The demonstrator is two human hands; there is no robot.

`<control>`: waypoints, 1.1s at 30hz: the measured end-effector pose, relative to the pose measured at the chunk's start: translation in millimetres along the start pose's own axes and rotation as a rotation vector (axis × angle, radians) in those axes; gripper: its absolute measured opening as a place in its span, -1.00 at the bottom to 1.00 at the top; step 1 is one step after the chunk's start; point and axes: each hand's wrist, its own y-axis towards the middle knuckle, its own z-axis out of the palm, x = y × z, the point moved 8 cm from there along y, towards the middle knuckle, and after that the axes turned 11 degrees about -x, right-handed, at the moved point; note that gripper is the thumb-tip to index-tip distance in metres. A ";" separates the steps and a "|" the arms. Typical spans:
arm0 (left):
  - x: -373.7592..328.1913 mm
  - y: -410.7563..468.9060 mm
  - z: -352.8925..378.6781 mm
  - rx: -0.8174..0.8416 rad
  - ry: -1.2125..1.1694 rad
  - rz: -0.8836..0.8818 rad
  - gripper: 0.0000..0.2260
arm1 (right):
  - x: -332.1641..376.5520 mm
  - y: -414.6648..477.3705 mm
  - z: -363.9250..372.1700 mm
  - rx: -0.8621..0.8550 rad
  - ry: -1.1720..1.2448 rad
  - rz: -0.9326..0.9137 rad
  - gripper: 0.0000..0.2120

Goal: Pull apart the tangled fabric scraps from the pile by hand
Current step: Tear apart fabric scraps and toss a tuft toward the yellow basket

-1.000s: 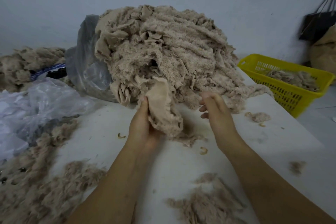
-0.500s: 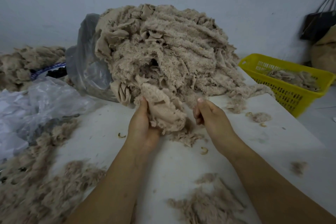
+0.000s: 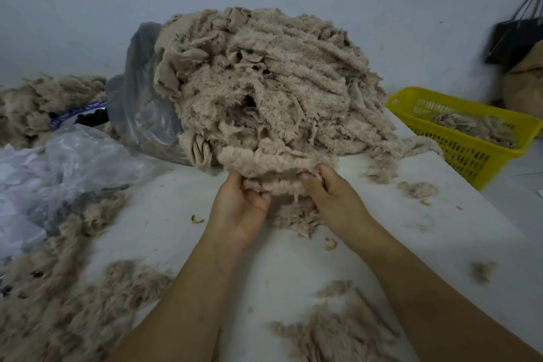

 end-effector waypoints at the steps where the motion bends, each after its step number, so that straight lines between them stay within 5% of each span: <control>1: -0.1 -0.2 0.2 0.011 0.009 0.004 -0.76 | -1.2 0.4 -0.3 -0.007 0.017 0.026 -0.68; 5: 4.9 -6.5 5.4 0.088 0.155 -0.008 -0.85 | -6.1 2.4 -5.1 -0.068 0.325 0.169 -0.72; 9: 18.3 -17.4 13.4 0.190 0.286 -0.076 -0.70 | -14.2 5.2 -7.5 -0.109 0.572 0.306 -0.69; 15: 2.8 -12.2 12.1 0.213 0.148 -0.092 -0.70 | -12.7 9.3 -17.9 -0.147 0.977 0.429 -0.56; 23: -7.5 -8.0 6.5 0.125 -0.003 -0.050 -0.86 | -18.0 7.4 -24.2 -0.120 0.619 0.411 -0.73; 27: -8.4 -5.3 2.2 0.053 -0.002 -0.022 -0.85 | -15.4 6.5 -26.0 -0.080 0.499 0.335 -0.39; 33: -14.1 -7.8 5.3 0.055 0.040 0.063 -0.83 | -5.7 3.1 -20.0 -0.010 0.600 0.285 -0.82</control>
